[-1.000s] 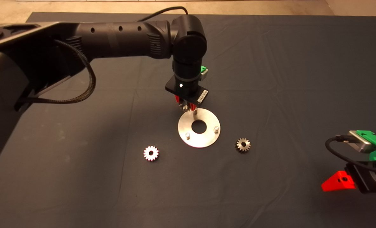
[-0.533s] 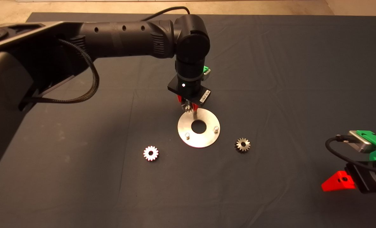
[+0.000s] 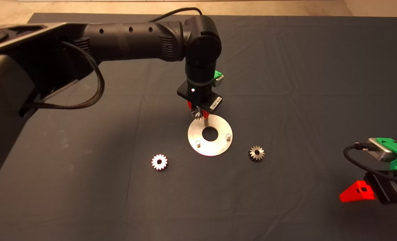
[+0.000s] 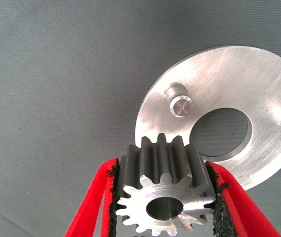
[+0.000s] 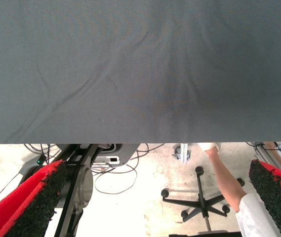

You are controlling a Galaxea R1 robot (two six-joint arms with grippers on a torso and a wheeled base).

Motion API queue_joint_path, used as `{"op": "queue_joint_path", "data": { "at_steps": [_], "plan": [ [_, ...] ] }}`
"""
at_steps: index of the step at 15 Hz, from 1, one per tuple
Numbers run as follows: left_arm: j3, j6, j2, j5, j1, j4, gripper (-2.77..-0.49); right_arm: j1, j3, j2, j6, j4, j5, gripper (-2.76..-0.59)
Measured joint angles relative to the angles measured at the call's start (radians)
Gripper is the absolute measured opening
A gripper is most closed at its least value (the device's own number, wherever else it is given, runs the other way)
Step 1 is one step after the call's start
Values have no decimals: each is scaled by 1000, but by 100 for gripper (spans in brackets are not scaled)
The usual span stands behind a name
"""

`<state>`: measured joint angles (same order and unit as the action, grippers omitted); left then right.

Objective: Install three planetary gears onto the carrier pins

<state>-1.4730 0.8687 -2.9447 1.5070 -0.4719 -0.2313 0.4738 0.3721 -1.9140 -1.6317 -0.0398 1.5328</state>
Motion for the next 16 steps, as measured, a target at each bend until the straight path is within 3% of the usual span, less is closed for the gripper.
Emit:
{"op": "queue_joint_path", "data": {
  "at_steps": [3, 7, 11, 16],
  "plan": [
    [0, -17, 0, -7, 0, 0, -230, 0, 0, 0, 0, 0, 0, -60],
    [-17, -25, -6, -40, 0, 2, -230, 0, 0, 0, 0, 0, 0, -60],
    [-23, -25, -6, -43, 0, 2, -230, 0, 0, 0, 0, 0, 0, -60],
    [-49, -16, -9, -69, 0, 3, -230, 0, 0, 0, 0, 0, 0, -60]
  ]
}}
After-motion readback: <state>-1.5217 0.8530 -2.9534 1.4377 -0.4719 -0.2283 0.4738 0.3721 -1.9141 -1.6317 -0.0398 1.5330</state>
